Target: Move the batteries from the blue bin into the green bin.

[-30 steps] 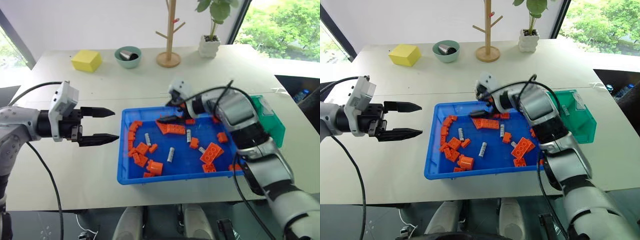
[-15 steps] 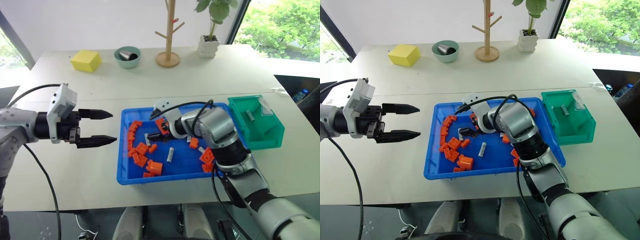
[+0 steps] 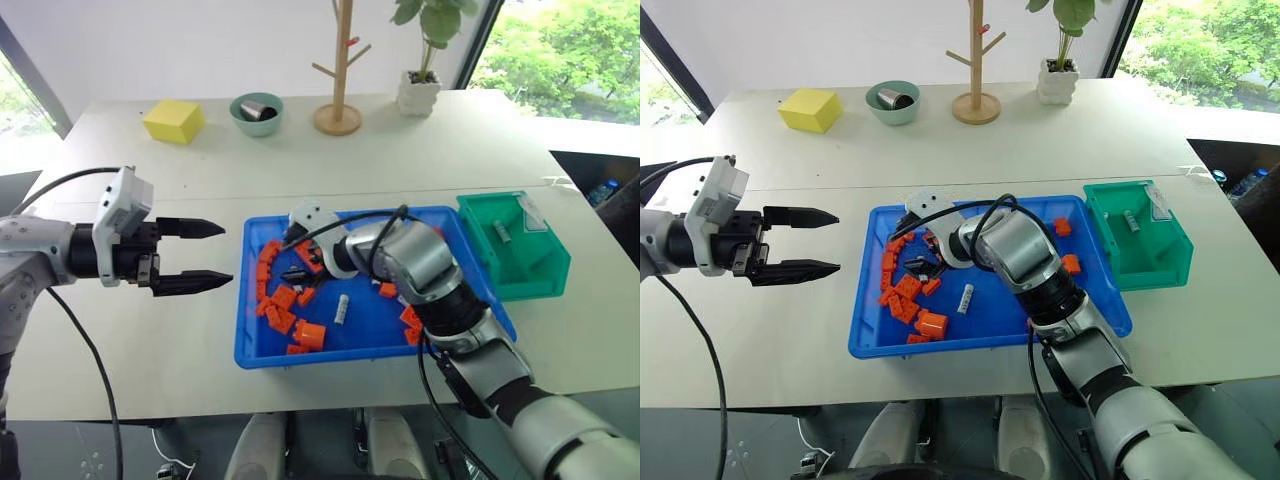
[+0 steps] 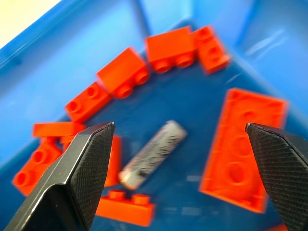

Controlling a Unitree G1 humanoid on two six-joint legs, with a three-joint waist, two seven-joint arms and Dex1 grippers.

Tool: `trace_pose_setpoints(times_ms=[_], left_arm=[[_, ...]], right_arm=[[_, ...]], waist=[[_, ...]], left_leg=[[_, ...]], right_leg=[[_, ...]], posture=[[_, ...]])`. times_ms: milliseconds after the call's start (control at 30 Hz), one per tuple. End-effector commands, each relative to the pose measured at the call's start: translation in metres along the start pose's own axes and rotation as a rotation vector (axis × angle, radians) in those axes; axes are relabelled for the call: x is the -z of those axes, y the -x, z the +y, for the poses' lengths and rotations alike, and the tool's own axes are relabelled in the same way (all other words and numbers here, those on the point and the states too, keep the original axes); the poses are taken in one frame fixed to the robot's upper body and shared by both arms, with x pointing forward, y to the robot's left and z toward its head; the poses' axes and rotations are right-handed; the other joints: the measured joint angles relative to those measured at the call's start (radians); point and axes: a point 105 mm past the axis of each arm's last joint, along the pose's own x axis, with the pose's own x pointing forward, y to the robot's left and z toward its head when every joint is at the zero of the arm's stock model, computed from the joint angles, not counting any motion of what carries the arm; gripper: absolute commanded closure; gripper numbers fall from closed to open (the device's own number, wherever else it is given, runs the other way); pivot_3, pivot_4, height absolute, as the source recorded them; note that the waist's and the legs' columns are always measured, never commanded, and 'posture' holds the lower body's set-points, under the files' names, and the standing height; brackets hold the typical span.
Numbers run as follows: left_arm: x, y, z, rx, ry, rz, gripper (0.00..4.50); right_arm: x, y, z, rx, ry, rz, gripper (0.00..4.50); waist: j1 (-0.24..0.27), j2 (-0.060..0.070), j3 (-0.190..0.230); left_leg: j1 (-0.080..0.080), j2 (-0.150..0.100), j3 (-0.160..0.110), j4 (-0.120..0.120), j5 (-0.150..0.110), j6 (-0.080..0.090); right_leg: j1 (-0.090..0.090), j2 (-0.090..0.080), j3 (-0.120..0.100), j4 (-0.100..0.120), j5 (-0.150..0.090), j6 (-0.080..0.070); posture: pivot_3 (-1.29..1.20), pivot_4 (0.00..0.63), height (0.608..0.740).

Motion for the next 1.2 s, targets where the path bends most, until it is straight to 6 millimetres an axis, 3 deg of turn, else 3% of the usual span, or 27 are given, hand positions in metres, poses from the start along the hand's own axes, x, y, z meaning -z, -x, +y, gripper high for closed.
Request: trace_pose_setpoints(times_ms=[33, 167, 367, 833, 1067, 1200], left_arm=[[-0.011, 0.006, 0.002, -0.032, -0.052, -0.018, 0.00], [-0.011, 0.006, 0.004, -0.033, -0.055, -0.020, 0.00], [-0.010, 0.005, 0.005, -0.028, -0.059, -0.019, 0.00], [-0.012, 0.006, 0.006, -0.034, -0.070, -0.012, 0.00], [-0.014, 0.005, 0.008, -0.038, -0.078, -0.018, 0.00], [-0.015, 0.005, 0.008, -0.039, -0.080, -0.022, 0.00]], right_arm=[[-0.026, 0.009, 0.006, 0.012, 0.096, -0.092, 0.05], [-0.031, 0.012, 0.019, -0.065, 0.053, -0.104, 0.05], [-0.020, 0.008, 0.033, -0.163, -0.077, -0.057, 0.05], [0.010, -0.006, 0.011, -0.142, -0.332, 0.022, 0.05], [0.013, -0.010, 0.011, -0.128, -0.310, 0.033, 0.05], [0.021, -0.013, 0.007, -0.077, -0.206, 0.057, 0.05]], waist=[[-0.001, 0.000, 0.000], [0.000, 0.000, 0.000], [0.001, 0.000, 0.000], [0.000, 0.000, 0.000], [0.000, 0.000, 0.000], [0.000, 0.000, 0.000]], left_leg=[[0.000, 0.000, 0.000, 0.000, 0.000, 0.000], [0.000, 0.000, 0.000, 0.000, 0.000, 0.000], [0.000, 0.000, 0.000, 0.000, 0.000, 0.000], [0.000, 0.000, 0.000, 0.000, 0.000, 0.000], [0.000, 0.000, 0.000, 0.000, 0.000, 0.000], [0.000, 0.000, 0.000, 0.000, 0.000, 0.000]], right_leg=[[0.000, 0.000, 0.000, 0.000, 0.000, 0.000], [0.000, 0.000, 0.000, 0.000, 0.000, 0.000], [0.000, 0.000, 0.000, 0.000, 0.000, 0.000], [0.000, 0.000, 0.000, 0.000, 0.000, 0.000], [0.000, 0.000, 0.000, 0.000, 0.000, 0.000], [0.000, 0.000, 0.000, 0.000, 0.000, 0.000]], posture=[[0.00, 0.150, 0.702], [0.00, 0.150, 0.702], [0.00, 0.150, 0.702], [0.00, 0.150, 0.702], [0.00, 0.150, 0.702], [0.00, 0.150, 0.702]])
